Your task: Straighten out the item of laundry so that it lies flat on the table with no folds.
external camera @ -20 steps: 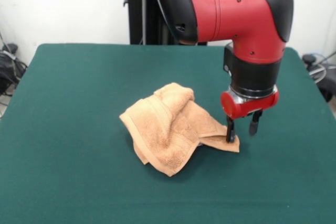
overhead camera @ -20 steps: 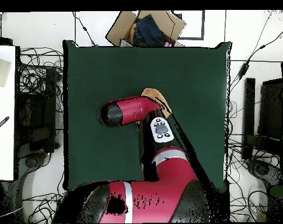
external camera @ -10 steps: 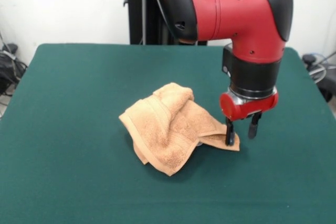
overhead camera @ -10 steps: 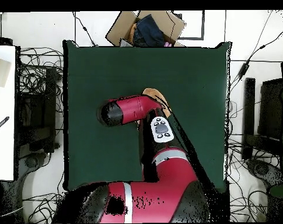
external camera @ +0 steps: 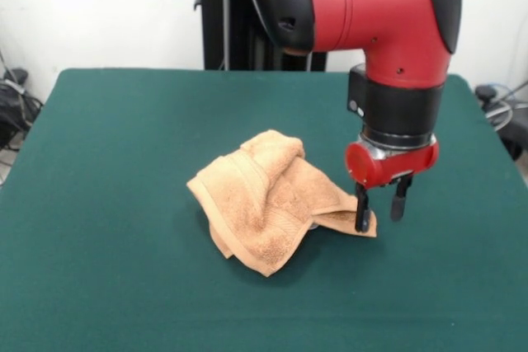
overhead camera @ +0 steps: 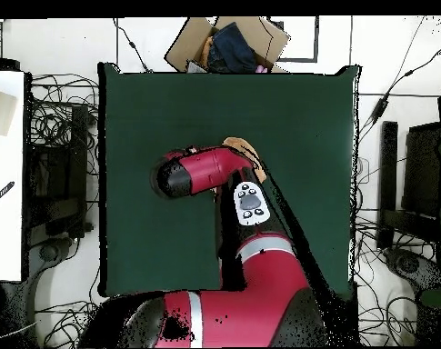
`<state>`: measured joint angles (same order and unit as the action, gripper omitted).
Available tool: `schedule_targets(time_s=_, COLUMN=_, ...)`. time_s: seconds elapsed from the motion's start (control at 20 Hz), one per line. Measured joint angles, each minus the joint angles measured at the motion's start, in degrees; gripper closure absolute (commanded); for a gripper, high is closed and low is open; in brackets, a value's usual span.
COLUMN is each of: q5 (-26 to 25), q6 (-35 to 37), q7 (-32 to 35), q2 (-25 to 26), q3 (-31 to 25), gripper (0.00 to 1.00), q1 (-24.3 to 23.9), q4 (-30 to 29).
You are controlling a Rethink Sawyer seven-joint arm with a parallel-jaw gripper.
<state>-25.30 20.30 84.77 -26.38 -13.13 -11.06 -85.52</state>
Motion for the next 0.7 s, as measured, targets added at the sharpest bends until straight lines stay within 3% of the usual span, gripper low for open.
schedule_targets(time_s=0.7, q5=-0.2, q6=0.0, q7=0.0, q2=-1.97, q3=0.03, gripper=0.0, q1=0.12, q4=-0.04)
